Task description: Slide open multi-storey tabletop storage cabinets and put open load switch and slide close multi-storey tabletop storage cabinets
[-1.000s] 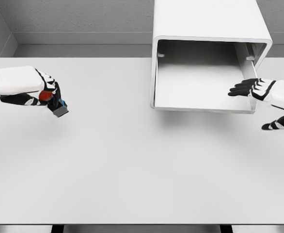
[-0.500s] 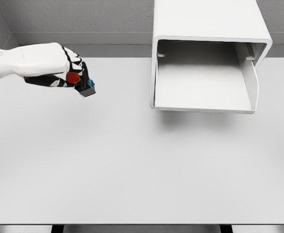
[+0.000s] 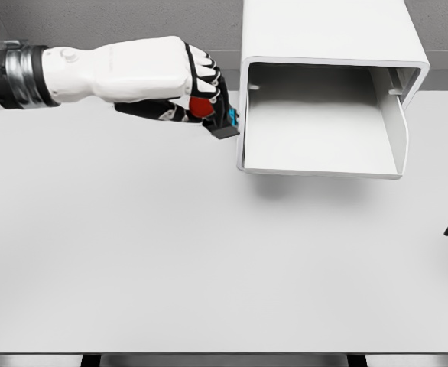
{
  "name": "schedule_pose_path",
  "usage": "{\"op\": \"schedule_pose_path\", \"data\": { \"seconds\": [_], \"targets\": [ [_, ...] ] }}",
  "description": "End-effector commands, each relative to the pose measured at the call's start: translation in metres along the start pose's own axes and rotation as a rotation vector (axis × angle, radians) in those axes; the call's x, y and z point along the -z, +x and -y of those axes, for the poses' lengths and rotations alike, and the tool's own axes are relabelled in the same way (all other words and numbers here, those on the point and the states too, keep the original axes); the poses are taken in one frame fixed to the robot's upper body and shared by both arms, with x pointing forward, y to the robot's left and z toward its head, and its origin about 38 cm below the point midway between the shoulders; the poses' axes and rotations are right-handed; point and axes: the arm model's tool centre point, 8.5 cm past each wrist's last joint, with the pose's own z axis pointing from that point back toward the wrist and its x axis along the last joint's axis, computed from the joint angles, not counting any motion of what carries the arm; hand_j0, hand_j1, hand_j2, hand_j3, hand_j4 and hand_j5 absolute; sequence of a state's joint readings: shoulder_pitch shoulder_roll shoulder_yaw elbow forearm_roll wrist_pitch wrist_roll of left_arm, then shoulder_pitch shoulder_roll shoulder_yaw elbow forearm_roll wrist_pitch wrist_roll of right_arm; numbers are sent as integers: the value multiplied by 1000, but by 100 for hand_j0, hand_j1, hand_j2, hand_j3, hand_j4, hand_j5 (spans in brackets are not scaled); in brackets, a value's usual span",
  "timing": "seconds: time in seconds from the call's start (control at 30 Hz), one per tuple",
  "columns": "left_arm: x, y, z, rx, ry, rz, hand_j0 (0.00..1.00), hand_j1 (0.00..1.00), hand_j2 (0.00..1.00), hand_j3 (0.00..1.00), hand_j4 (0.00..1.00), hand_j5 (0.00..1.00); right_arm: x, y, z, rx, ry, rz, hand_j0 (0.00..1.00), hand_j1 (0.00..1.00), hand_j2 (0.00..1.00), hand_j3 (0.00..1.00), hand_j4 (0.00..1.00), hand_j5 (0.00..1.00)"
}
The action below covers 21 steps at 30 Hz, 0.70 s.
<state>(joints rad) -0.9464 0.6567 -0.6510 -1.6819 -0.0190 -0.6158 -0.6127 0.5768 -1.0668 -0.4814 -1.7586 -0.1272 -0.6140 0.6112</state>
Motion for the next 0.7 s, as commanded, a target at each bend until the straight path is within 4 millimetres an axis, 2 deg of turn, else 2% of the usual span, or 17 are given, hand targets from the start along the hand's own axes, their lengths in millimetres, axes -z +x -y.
{"op": "schedule_pose_path", "data": {
  "seconds": [0.0,0.17,0.23,0.33,0.4,0.47,0.67],
  "targets": [
    [15,3,-2,-14,33,37,45,45,45,45,45,45,6,0,-9,14,37,8,47,47,47,47,47,47],
    [30,-2,0,-24,47,46,45,45,45,45,45,45,33,6,-13,2,99,72,48,48,48,48,48,48],
    [49,-10,6,-29,48,40,45,45,45,45,45,45,44,8,-16,2,110,99,48,48,48,48,48,48],
    [70,-19,18,-49,34,31,45,45,45,45,45,45,50,10,-12,-7,109,114,49,49,49,49,49,49],
    [96,-25,27,-64,14,35,45,45,45,45,45,45,59,13,-13,-9,117,137,51,51,51,51,51,51],
    [109,-20,31,-68,7,61,45,45,45,45,45,45,60,14,-8,-19,108,141,55,55,55,55,55,55],
    [110,-32,36,-67,-21,18,48,48,48,48,48,48,83,22,-13,-33,147,197,55,55,55,55,55,55]
  ]
}}
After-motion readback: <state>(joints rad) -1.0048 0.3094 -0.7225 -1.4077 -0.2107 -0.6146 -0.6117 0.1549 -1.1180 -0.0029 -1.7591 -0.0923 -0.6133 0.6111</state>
